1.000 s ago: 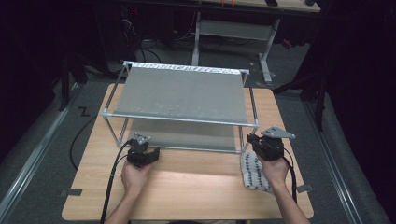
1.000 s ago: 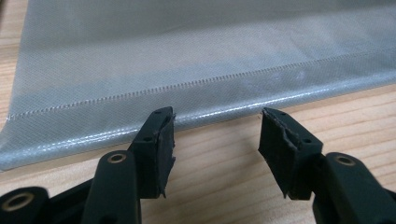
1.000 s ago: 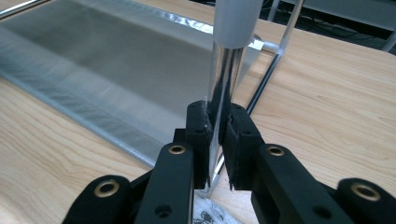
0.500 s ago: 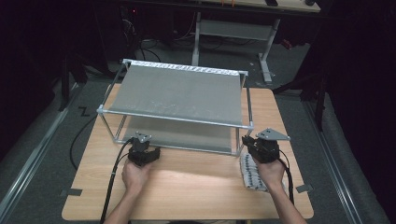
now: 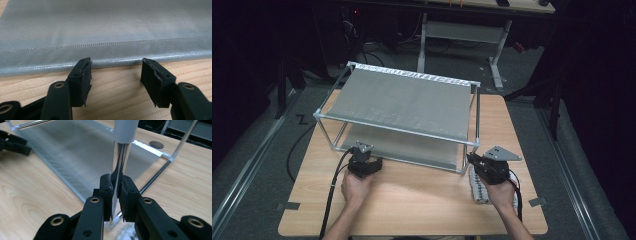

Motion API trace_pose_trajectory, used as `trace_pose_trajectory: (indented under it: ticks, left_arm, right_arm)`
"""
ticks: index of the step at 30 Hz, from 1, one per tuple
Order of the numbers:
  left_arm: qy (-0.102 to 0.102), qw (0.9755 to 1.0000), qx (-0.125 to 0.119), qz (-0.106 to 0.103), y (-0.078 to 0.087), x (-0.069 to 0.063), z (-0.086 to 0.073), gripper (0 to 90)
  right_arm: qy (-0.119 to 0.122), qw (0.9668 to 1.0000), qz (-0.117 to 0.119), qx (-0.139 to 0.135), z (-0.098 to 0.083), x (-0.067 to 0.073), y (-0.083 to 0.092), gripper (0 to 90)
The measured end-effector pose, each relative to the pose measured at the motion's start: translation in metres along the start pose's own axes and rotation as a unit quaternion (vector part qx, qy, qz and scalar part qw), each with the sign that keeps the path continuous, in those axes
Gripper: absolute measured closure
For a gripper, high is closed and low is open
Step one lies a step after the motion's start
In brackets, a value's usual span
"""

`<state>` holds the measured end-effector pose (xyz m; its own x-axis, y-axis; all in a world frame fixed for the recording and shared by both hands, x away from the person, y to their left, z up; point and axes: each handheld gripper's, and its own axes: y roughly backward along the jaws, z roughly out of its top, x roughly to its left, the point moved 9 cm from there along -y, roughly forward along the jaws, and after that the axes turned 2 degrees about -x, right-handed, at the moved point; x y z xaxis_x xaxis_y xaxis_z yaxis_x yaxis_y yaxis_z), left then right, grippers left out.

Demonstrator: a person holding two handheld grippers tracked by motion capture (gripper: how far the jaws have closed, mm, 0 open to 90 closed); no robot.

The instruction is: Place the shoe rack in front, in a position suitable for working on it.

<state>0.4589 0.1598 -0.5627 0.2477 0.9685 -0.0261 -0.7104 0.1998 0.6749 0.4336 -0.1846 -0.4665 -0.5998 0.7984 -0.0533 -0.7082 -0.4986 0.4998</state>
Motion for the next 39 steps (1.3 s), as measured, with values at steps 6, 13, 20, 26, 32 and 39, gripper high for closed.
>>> trace_pose_trajectory:
  ticks: [6,13,20,26,32,39]
  left_arm:
    - [-0.003,1.0,0.005,0.0,0.002,0.0,-0.001,40.4]
    - [-0.012,0.9997,-0.008,-0.02,0.008,-0.014,0.002,35.0]
    - [-0.01,0.9996,-0.004,-0.025,0.007,-0.02,0.001,29.9]
    - [-0.004,0.9997,-0.012,-0.022,0.009,-0.021,0.003,28.6]
    - [-0.011,0.9995,-0.011,-0.026,0.007,-0.028,0.003,29.3]
    - [-0.014,0.9996,-0.008,-0.025,0.005,-0.029,0.002,30.1]
  right_arm:
    - [0.007,0.9999,0.011,-0.007,-0.004,0.012,0.007,81.3]
    - [0.015,0.9995,0.023,-0.013,-0.007,0.025,0.012,81.1]
    - [0.024,0.9989,0.035,-0.019,-0.009,0.041,0.016,81.0]
    - [0.03,0.9982,0.047,-0.022,-0.01,0.052,0.019,81.0]
    - [0.043,0.9967,0.064,-0.028,-0.012,0.068,0.023,80.8]
    - [0.047,0.9962,0.071,-0.017,-0.016,0.073,0.025,61.4]
